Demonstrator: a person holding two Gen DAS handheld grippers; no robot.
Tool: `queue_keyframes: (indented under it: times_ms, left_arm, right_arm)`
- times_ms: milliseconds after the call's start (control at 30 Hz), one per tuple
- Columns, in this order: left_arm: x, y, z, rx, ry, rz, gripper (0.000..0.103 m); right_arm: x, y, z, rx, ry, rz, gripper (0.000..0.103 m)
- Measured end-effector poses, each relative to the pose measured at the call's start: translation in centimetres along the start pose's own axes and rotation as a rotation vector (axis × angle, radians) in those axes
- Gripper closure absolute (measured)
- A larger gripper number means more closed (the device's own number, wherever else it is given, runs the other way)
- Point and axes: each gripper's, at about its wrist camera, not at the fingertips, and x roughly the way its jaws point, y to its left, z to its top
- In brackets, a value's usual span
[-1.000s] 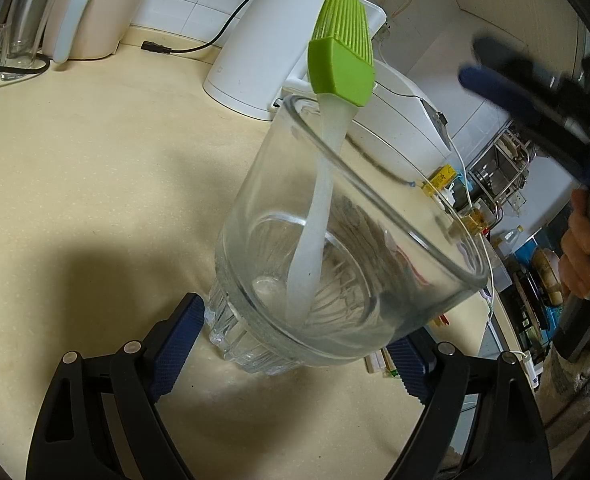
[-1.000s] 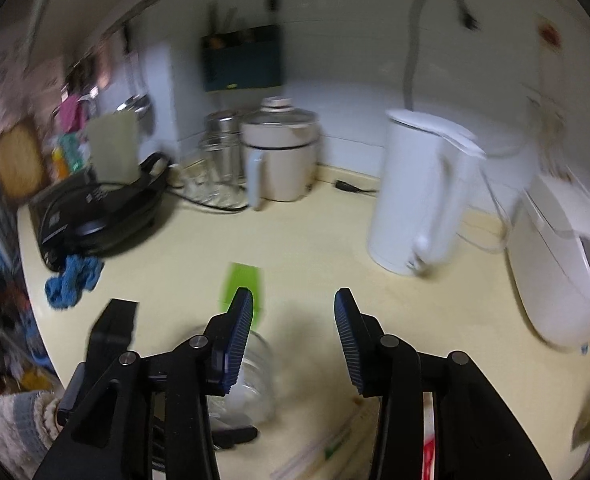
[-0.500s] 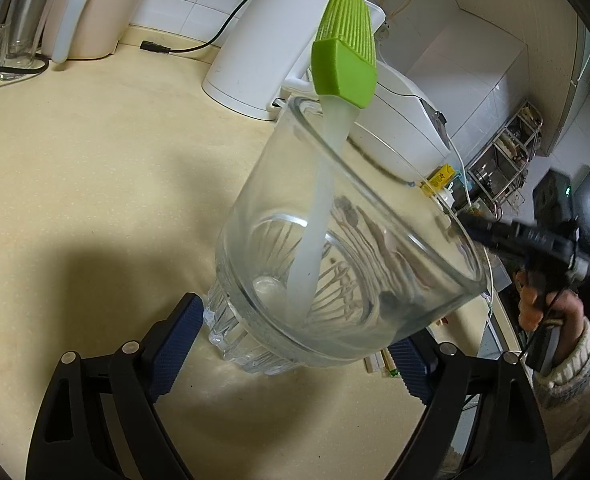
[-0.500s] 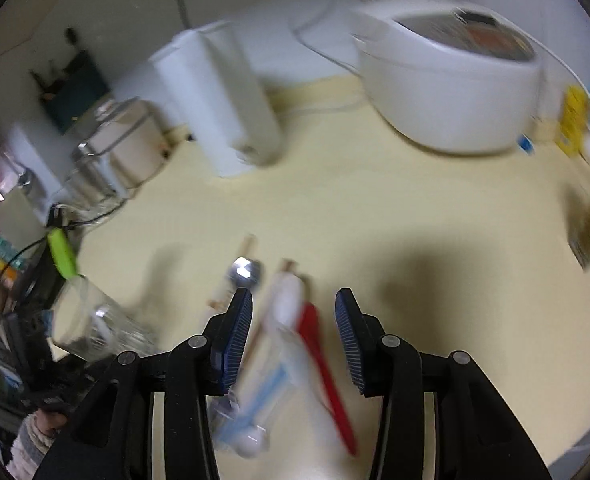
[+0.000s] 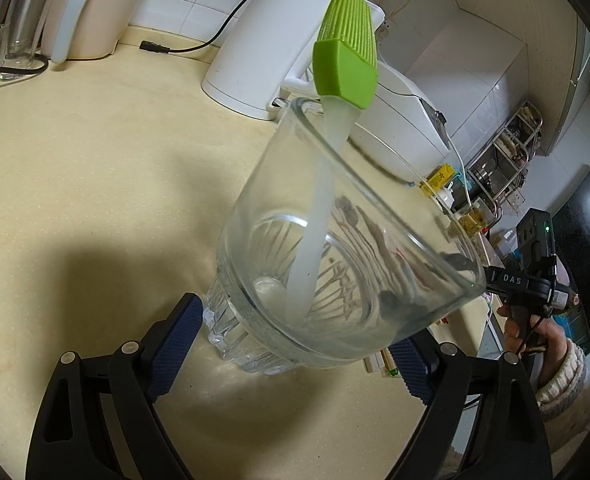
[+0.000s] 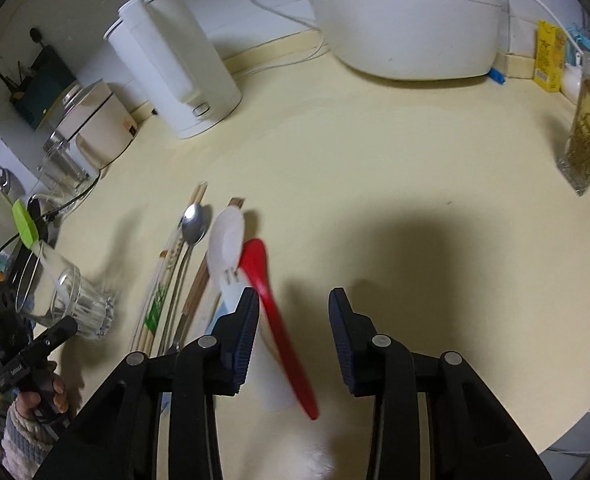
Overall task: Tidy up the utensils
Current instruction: 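Move the right gripper back over the utensils toward the white plastic spoon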
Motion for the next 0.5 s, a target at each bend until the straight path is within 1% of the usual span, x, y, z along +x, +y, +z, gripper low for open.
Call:
queue_keyframes:
  times_ms: [367, 500]
  left_arm:
    - [0.0, 0.0, 0.0, -0.001, 0.0, -0.002, 0.012]
    - [0.0, 0.0, 0.0, -0.001, 0.0, -0.002, 0.012]
  right_arm:
    - [1.4, 2.1, -0.7, -0.022, 0.036, 0.064, 0.067]
    - [1.6, 2.6, -0.9, -0.036, 0.045, 0.062, 0.067]
